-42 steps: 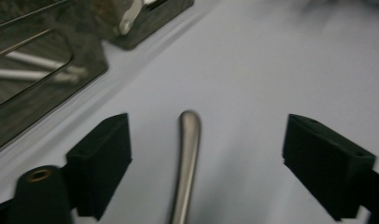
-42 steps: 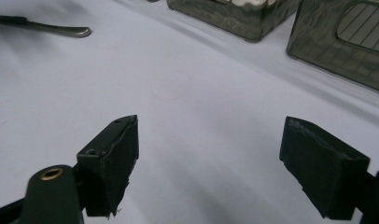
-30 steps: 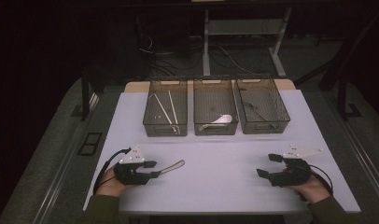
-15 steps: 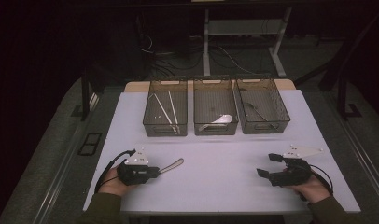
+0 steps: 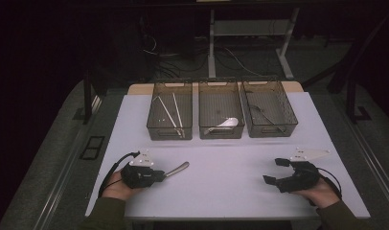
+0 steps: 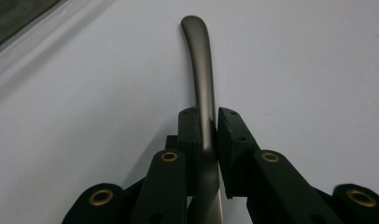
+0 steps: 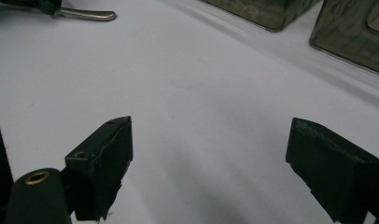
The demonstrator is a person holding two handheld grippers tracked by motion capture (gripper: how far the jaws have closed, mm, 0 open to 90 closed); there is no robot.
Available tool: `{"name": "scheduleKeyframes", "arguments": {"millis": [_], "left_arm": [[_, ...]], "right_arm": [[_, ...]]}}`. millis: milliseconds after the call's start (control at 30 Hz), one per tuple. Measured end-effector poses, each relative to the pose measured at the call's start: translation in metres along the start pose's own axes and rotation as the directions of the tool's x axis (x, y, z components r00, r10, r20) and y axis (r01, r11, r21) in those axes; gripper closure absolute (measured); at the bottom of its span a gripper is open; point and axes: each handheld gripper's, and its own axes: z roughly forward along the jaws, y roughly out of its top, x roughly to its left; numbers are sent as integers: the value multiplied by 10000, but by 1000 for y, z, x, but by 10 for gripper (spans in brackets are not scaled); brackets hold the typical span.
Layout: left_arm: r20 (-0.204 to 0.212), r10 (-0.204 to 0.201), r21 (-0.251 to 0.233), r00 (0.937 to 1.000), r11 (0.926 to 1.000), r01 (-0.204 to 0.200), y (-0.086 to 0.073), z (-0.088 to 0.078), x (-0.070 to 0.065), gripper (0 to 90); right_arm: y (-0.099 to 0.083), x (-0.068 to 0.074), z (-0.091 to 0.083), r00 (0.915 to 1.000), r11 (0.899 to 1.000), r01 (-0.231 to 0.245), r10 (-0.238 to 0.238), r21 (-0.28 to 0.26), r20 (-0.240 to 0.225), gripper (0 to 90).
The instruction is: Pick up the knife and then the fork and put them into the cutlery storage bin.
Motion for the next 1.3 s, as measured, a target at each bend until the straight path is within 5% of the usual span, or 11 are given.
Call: {"name": "scheduleKeyframes", "arguments": {"millis": [333,533,667,900,1167,1300], "left_arm": [[337,782,-68,9964,9969,-780,23,7,-18,795],[757,876,-332,9933,9958,-852,38,13,-28,795],[1096,1188,-483,9869,9923,-1141,50,17,-35,795],[1730,1874,-526,9669,9821,-1810,78,31,-46,795],[2194,2579,-630,9409,9662,-2501,107,48,-56,795],[2435,2934,-661,9244,9559,-2860,120,54,-61,794]], "right_arm": [[11,7,-3,9958,9974,626,-599,368,-687,150],[21,11,-1,9882,9905,1213,-1144,641,-1022,155],[28,14,4,9822,9861,1489,-1389,742,-1263,161],[43,19,9,9691,9782,1938,-1791,741,-1695,162],[62,34,26,9308,9492,2921,-2541,1171,-2629,228],[72,40,34,9005,9208,3707,-3243,1216,-2897,243]]}}
